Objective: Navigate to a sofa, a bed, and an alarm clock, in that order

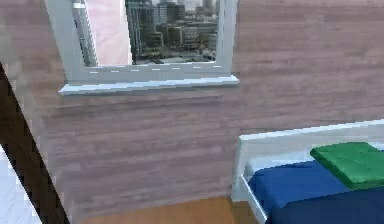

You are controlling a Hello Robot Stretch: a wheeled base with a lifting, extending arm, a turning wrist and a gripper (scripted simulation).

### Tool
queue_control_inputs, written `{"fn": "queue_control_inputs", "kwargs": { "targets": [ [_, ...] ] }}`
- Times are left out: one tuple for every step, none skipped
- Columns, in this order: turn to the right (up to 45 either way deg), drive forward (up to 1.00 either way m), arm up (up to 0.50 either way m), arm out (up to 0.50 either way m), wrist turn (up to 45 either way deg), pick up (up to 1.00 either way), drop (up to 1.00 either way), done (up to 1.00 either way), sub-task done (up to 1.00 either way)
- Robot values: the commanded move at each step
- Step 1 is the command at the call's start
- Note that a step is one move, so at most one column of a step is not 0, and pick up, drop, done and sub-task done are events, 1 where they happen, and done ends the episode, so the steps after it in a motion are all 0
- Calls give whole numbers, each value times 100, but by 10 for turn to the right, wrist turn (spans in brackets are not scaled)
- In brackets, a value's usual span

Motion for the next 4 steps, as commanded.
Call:
{"fn": "queue_control_inputs", "kwargs": {
  "targets": [
    [-450,0,0,0,0,0,0,0,0],
    [0,75,0,0,0,0,0,0,0],
    [-450,0,0,0,0,0,0,0,0],
    [-60,0,0,0,0,0,0,0,0]
  ]
}}
